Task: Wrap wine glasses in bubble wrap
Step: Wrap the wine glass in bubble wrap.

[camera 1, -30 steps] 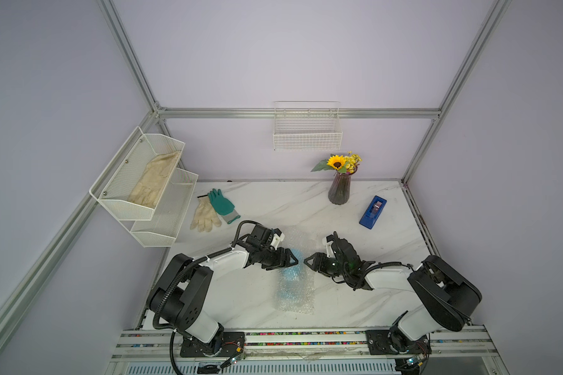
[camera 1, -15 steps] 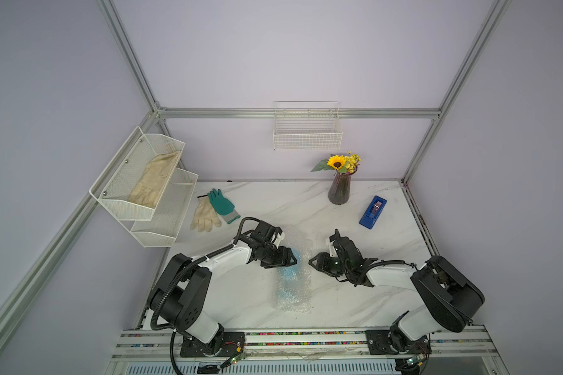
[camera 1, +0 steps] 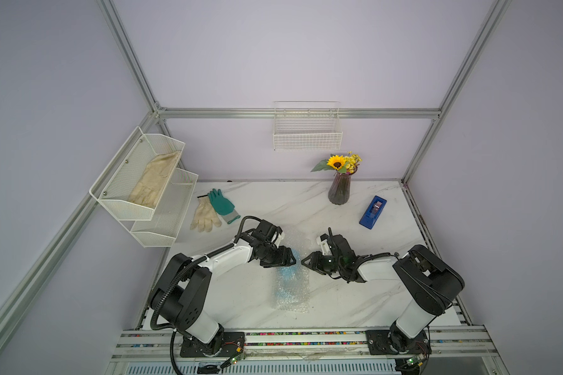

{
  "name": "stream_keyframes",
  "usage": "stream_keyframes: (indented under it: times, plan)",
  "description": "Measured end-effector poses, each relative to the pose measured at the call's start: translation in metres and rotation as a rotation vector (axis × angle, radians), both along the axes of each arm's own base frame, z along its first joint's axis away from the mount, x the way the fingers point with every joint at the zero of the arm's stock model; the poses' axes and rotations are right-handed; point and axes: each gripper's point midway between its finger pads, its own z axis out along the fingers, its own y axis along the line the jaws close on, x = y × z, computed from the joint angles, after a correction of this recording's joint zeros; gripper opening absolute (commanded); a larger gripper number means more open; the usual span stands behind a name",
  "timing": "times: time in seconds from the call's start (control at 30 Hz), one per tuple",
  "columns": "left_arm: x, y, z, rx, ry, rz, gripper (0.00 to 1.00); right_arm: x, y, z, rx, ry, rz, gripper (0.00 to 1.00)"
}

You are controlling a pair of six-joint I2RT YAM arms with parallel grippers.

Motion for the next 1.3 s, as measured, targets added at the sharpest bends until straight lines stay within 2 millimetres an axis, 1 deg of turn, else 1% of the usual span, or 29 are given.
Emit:
stream_keyframes:
  times: [0.07,0.27,0.37,0.57,0.63,0.7,0.87,0.97,1.1,1.2,1.3]
  plan:
    - [0.0,0.0,0.0,-0.001,-0.001,0.0,0.71,0.0,0.004,0.0,0.027,0.004,0.008,0.4]
    - [0.001,-0.001,0.001,-0.005,-0.002,0.0,0.72,-0.005,0.013,-0.004,0.113,0.027,0.027,0.29]
    - [0.001,-0.001,0.001,-0.011,-0.002,0.002,0.72,-0.009,0.012,-0.006,0.126,0.036,0.028,0.25]
    - [0.003,-0.001,0.001,-0.032,0.008,0.018,0.72,-0.015,0.008,-0.009,0.123,0.061,0.02,0.09]
    - [0.003,-0.001,0.002,-0.04,0.012,0.021,0.72,-0.016,0.007,-0.008,0.121,0.062,0.017,0.04]
    - [0.003,-0.002,0.001,-0.049,0.014,0.024,0.74,-0.015,0.007,-0.003,0.125,0.054,0.016,0.01]
    - [0.003,-0.006,0.001,-0.088,0.022,0.03,0.74,-0.015,0.006,0.013,0.132,0.03,0.011,0.0]
    - [0.002,-0.01,0.001,-0.109,0.024,0.02,0.75,-0.016,0.002,0.017,0.114,0.029,-0.002,0.0]
    - [0.002,-0.015,0.002,-0.13,0.027,0.015,0.87,-0.017,-0.004,0.024,0.078,0.027,-0.017,0.0]
    - [0.002,-0.013,-0.001,-0.133,0.031,0.03,0.89,-0.015,-0.006,0.033,0.062,0.016,-0.028,0.0]
    - [0.004,-0.014,-0.001,-0.141,0.027,0.04,0.9,-0.015,-0.01,0.035,0.039,0.016,-0.038,0.0]
